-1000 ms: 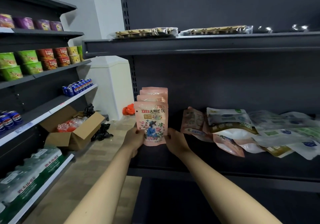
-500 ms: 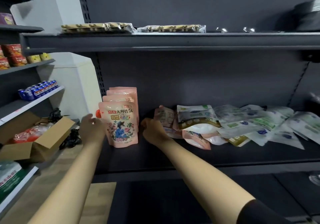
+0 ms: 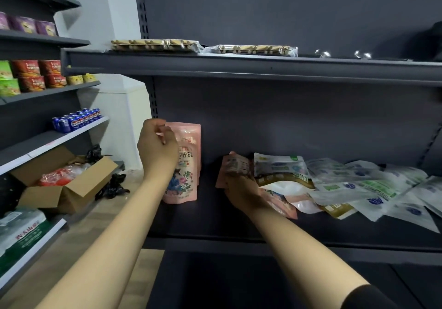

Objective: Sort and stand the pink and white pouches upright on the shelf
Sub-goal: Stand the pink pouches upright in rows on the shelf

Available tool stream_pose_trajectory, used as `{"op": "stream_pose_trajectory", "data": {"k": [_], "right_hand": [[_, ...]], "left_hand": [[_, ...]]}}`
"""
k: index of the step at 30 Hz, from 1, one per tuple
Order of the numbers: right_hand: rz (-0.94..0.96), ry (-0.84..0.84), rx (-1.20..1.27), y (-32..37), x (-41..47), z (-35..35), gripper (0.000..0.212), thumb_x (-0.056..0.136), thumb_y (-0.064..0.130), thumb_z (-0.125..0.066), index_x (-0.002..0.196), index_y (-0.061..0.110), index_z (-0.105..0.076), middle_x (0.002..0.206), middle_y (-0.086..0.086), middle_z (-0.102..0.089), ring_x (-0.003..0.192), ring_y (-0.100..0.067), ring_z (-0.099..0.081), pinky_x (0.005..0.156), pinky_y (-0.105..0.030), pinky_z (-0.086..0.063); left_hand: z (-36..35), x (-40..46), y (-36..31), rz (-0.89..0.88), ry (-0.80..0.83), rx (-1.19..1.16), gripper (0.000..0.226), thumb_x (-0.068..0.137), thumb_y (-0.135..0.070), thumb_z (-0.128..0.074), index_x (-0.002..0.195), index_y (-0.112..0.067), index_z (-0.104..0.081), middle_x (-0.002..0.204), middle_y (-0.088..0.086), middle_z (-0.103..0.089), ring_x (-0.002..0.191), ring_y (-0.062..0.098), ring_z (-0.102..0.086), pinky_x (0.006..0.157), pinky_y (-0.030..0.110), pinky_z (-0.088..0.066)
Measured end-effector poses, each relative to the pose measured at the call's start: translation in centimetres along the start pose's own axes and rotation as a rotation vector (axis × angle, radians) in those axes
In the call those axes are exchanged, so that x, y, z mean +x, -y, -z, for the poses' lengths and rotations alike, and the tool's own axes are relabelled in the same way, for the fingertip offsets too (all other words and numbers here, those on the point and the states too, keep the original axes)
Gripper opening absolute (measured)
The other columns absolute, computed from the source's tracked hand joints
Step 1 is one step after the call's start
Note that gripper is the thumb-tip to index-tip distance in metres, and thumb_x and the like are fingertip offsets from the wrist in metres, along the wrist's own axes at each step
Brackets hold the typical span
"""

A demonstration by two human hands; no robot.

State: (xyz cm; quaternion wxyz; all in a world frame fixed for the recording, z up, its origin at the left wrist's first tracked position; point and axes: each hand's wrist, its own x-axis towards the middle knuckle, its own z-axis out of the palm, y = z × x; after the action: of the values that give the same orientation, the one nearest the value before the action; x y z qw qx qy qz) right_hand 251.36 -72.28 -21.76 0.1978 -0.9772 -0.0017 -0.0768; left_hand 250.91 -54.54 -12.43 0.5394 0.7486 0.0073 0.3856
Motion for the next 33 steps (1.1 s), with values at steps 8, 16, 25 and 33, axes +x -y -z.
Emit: {"op": "stream_pose_trajectory", "data": {"k": [8, 16, 25, 33], "right_hand": [[-0.130, -0.054, -0.027, 0.7, 0.8, 2.0, 0.045, 0.090, 0.034, -0.057, 0.130, 0.014, -0.049, 0.126, -0.011, -0.059, 0.113, -0.032, -0.058, 0.088, -0.035, -0.048], [-0.261, -0.352, 0.778, -1.1, 1.9, 10.9, 0.031, 0.096, 0.017, -0.039, 0.098, 0.002, -0.065, 0.093, -0.016, -0.065, 0.085, -0.028, -0.060, 0.073, -0.033, -0.044], [0.094, -0.005, 0.696, -2.0, -2.6, 15.9, 0.025, 0.097, 0.027, -0.049, 0.094, 0.011, -0.068, 0.090, -0.008, -0.074, 0.080, -0.023, -0.072, 0.081, -0.041, -0.055], [0.157, -0.161, 0.203, 0.1, -5.6, 17.7, 0.028, 0.098, 0.036, -0.041, 0.078, 0.027, -0.059, 0.080, 0.005, -0.066, 0.078, -0.019, -0.064, 0.063, -0.030, -0.047]], "left_hand": [[0.4, -0.5, 0.0, 0.032, 0.037, 0.005, 0.019, 0.092, -0.008, -0.044, 0.106, -0.010, -0.056, 0.094, -0.003, -0.055, 0.082, 0.014, -0.050, 0.073, 0.021, -0.036], [0.0, -1.4, -1.7, -0.012, 0.129, -0.042, 0.014, 0.092, -0.008, -0.045, 0.099, -0.014, -0.056, 0.083, -0.011, -0.054, 0.066, 0.000, -0.056, 0.055, 0.000, -0.038], [-3.2, -3.1, -4.0, -0.100, 0.668, 0.074, 0.058, 0.081, -0.040, -0.066, 0.131, -0.019, -0.045, 0.132, -0.004, -0.049, 0.122, 0.013, -0.047, 0.092, 0.022, -0.037], [-4.2, -5.2, -4.8, 0.086, 1.066, -0.101, 0.025, 0.080, -0.031, -0.070, 0.104, -0.024, -0.063, 0.106, -0.003, -0.070, 0.098, 0.012, -0.066, 0.088, 0.029, -0.053]]}}
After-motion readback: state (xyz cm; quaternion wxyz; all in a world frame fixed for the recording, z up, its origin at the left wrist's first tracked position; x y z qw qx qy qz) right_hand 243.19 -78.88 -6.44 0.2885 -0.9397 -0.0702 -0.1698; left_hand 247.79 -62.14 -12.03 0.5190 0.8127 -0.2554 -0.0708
